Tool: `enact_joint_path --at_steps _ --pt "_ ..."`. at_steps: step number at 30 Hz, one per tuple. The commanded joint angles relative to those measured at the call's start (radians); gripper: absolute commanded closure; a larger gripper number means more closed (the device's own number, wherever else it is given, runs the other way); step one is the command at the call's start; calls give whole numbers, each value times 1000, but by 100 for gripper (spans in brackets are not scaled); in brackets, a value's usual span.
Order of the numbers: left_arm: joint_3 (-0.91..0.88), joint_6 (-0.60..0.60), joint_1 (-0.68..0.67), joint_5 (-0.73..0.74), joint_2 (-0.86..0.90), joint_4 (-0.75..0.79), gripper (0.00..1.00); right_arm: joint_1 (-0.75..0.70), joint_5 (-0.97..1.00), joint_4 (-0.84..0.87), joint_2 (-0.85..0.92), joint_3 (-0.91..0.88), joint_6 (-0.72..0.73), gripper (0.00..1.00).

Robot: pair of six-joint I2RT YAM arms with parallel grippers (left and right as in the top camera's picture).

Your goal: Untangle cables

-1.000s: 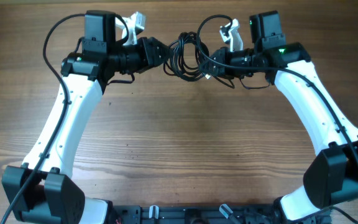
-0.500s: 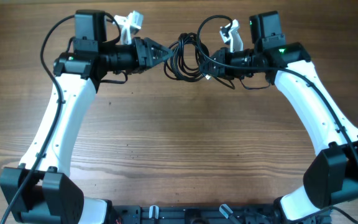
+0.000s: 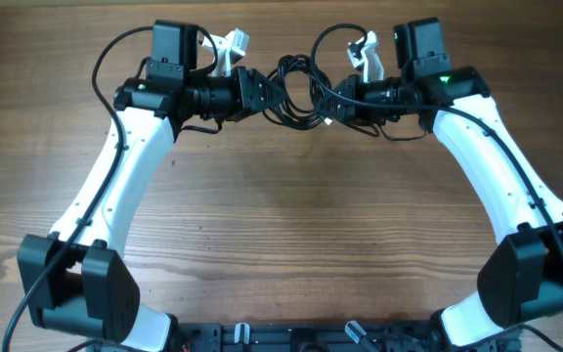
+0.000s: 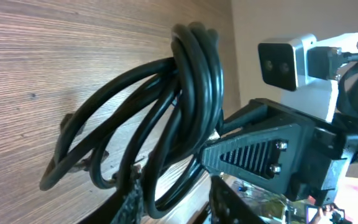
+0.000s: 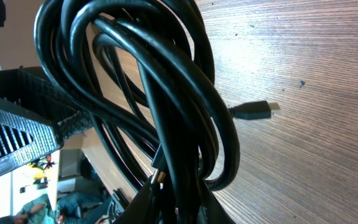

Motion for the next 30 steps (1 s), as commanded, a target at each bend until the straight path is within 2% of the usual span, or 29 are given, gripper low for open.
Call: enact_joint_path --at_steps 1,8,17,25,30 --pt "9 19 2 -13 3 2 68 2 -47 6 -31 17 -23 96" --pt "9 20 21 13 -50 -3 67 2 -47 6 -31 17 -23 96" --pt "9 16 69 -85 -66 -108 69 2 -47 6 -31 17 -20 96" --pt "7 16 19 -99 -24 -115 69 2 -48 5 -31 17 -19 96" --pt "7 16 -13 -100 16 -59 69 2 -48 2 -31 17 -20 96"
